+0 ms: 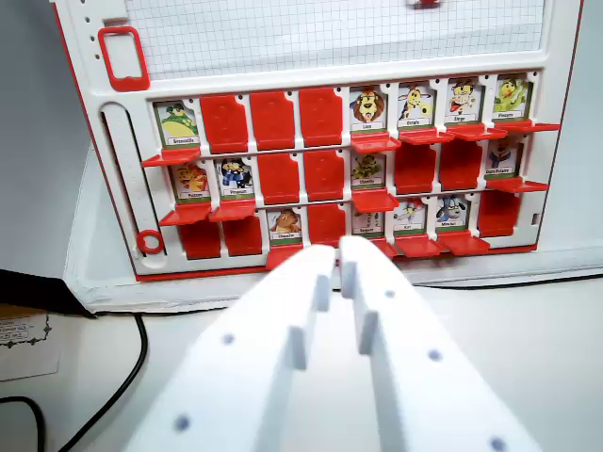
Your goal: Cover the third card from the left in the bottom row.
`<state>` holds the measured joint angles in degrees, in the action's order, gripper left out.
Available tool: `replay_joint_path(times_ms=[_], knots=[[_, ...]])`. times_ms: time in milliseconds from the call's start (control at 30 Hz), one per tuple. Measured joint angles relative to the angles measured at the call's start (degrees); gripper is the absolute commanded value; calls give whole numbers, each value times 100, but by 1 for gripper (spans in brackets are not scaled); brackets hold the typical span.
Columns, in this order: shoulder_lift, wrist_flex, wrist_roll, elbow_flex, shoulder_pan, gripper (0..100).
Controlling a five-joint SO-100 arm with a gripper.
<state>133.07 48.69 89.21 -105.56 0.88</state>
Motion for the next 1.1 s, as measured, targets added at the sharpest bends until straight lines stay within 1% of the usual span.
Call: replay_joint_path(times_ms=[67, 200, 300, 433, 567, 733, 867, 967, 1033, 1100], knots=[[0, 62, -18, 9, 26, 0], [0, 712, -88, 105, 642, 0], [0, 984, -88, 105, 923, 0], [79, 1424, 35, 290, 1002, 0], [343, 1731, 141, 475, 870, 0], [659, 1934, 176, 475, 457, 0], [738, 1960, 202, 475, 255, 0], [747, 1960, 211, 475, 18, 0], [747, 1960, 211, 475, -53, 0], [747, 1960, 211, 475, -53, 0]])
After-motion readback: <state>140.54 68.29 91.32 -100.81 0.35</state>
